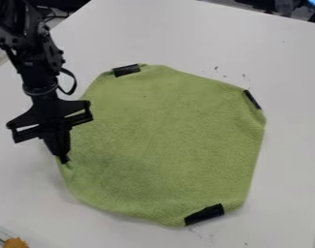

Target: Unfold the cloth from centre to bottom left

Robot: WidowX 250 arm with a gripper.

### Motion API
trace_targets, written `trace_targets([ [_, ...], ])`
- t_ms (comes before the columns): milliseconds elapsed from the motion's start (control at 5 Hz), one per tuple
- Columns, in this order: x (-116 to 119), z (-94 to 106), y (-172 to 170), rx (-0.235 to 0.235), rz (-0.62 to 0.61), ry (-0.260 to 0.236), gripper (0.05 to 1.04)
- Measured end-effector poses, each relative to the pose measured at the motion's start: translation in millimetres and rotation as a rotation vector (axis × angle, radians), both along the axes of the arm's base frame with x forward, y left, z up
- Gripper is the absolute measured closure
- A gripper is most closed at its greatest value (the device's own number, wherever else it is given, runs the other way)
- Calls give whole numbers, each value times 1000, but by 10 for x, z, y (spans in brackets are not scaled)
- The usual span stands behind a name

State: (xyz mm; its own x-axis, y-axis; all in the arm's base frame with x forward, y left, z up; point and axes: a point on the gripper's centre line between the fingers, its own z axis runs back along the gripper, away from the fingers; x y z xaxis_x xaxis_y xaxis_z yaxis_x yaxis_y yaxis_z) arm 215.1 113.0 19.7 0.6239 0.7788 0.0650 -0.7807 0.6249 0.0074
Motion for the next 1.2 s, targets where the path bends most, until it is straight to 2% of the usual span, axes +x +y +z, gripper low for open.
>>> trace_targets([
  [200, -103, -114, 48, -18, 3, 3, 1029],
  [400, -155, -148, 65, -6, -2, -1, 1006],
  [600, -216, -156, 80, 4, -14, 24, 850],
  [800, -332, -113, 123, 26, -18, 85, 593],
  [1000, -439, -3, 167, 54, -24, 143, 286],
  [1200, -537, 22, 222, 65, -10, 184, 81],
])
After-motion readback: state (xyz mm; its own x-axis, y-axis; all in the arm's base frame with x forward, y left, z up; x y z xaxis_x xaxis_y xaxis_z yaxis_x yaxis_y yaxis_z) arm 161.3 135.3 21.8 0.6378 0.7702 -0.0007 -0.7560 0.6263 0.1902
